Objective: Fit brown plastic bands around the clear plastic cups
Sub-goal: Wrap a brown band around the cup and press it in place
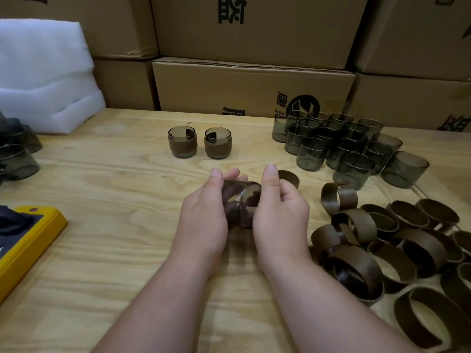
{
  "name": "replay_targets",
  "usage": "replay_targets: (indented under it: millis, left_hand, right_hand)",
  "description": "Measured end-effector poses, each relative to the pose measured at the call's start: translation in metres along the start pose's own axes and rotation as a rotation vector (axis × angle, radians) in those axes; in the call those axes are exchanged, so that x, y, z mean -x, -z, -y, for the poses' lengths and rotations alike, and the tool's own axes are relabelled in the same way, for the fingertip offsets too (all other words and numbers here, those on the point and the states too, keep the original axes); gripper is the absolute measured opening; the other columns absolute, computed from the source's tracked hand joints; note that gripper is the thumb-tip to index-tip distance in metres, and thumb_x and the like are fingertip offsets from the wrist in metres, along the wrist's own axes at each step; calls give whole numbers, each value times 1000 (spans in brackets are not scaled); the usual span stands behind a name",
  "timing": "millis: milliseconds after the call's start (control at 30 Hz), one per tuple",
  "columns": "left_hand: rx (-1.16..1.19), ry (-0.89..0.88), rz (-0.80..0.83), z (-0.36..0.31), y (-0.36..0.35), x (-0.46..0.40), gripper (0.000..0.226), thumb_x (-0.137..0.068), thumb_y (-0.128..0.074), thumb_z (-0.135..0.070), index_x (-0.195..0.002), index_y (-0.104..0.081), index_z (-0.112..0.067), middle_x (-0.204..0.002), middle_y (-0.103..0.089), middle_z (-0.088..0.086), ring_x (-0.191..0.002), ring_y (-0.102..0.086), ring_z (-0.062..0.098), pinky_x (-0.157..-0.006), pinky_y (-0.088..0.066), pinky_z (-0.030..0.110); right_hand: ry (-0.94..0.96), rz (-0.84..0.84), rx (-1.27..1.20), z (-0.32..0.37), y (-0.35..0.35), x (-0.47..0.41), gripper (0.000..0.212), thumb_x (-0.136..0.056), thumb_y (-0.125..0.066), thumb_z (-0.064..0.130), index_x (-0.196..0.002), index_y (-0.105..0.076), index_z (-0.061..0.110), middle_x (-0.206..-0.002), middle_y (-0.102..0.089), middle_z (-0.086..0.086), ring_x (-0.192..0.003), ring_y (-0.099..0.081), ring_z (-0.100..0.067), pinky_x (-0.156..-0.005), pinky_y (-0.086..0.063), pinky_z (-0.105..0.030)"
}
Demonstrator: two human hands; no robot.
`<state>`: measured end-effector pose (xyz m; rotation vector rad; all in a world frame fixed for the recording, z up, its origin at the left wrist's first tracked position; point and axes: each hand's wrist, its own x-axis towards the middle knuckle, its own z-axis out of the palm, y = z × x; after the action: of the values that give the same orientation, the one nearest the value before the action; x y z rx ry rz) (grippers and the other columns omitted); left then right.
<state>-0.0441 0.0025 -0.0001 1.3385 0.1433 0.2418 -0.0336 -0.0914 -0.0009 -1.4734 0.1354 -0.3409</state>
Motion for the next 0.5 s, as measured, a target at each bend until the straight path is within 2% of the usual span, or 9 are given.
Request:
replay_targets:
  millis: [67, 167, 233, 300, 400, 500]
  left_hand:
    - [51, 29, -63, -2, 0, -2, 48, -107, -36, -47, -103, -79, -27, -96, -81, -1, -85, -79, 18, -72, -58, 34]
    - [213, 78, -158, -6, 4, -5, 48, -105, -44, -48, -103, -78, -15, -95, -80, 11, -84, -79, 28, -64, -62, 38]
    - [280, 93, -180, -6, 8, -5, 47, -98, -55, -53, -99, -81, -14, -99, -79, 17, -90, -78, 34, -78, -63, 45]
    - [322, 103, -167, -7, 10, -4, 39, -93, -63, -56, -93, -83, -22, -101, -78, 20, -93, -77, 37, -85, -61, 49]
    - [280, 80, -155, -7, 8, -3, 38, -93, -63, -58, -87, -83, -26, -95, -79, 17, -87, -78, 34, -75, -65, 45]
    - [219, 17, -145, -5, 5, -1, 46, -98, -58, -53, -88, -83, -16, -91, -80, 16, -85, -79, 32, -72, -66, 40]
  right_hand:
    - [13, 51, -31, 1, -1, 2, 46, -98, -54, 59, -76, -66, 20, -70, -72, 0, -68, -69, -14, -62, -57, -32]
    - [29, 233, -98, 4, -5, 9, 46, -78, -66, 64, -96, -71, 22, -91, -76, -7, -84, -74, -26, -70, -62, -42]
    - [104, 320, -21, 3, -7, 13, 58, -67, -74, 62, -111, -68, 25, -108, -73, -4, -96, -73, -20, -85, -62, -45]
    - [163, 341, 60, 4, -8, 16, 66, -61, -79, 60, -117, -65, 28, -118, -69, 2, -107, -69, -14, -95, -58, -42]
    - [182, 301, 37, 2, -7, 16, 65, -59, -80, 57, -115, -66, 29, -115, -71, 5, -106, -70, -13, -93, -59, -38]
    - [181, 243, -60, 2, -6, 14, 53, -64, -79, 52, -109, -69, 25, -101, -76, 5, -94, -74, -11, -83, -60, -33]
